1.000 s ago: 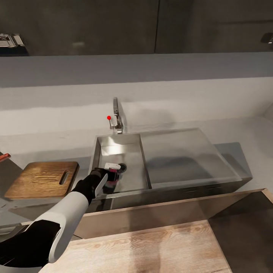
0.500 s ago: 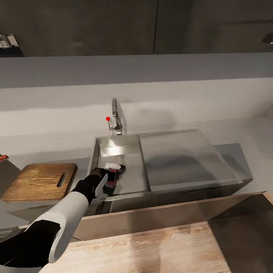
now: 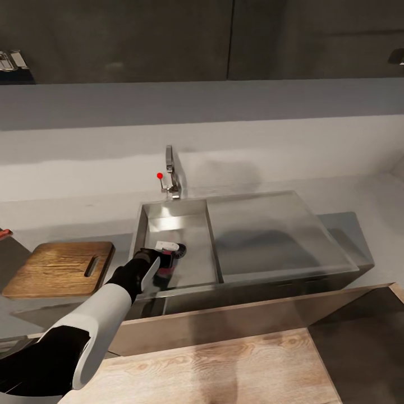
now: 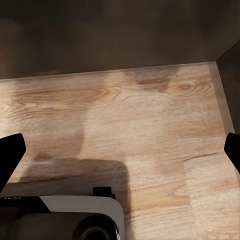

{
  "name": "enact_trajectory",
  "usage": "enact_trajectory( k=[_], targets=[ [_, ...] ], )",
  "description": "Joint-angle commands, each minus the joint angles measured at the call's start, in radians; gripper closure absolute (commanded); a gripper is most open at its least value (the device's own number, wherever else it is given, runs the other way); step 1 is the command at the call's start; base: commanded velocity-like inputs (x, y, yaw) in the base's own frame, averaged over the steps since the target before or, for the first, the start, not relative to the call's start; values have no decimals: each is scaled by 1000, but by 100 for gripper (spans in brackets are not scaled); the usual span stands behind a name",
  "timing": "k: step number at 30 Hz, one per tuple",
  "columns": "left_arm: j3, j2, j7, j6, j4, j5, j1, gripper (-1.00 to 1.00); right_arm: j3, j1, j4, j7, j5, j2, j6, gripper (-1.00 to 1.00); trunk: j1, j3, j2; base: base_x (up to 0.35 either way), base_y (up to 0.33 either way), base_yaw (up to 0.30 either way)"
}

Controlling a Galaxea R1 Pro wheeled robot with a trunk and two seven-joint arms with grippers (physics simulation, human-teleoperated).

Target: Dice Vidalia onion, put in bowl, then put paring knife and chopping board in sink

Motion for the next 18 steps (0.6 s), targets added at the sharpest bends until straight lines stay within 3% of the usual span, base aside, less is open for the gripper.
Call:
enact_trajectory(
  k=[1, 18],
  targets=[
    [-6, 1, 6, 5, -1, 5, -1, 100, -5, -1, 0, -5, 11, 1, -3, -100, 1, -2, -2, 0, 0, 0],
    [-4, 1, 7, 7, -3, 5, -1, 100, -4, -1, -1, -4, 11, -1, -6, -100, 1, 1, -2, 0, 0, -3]
  ],
)
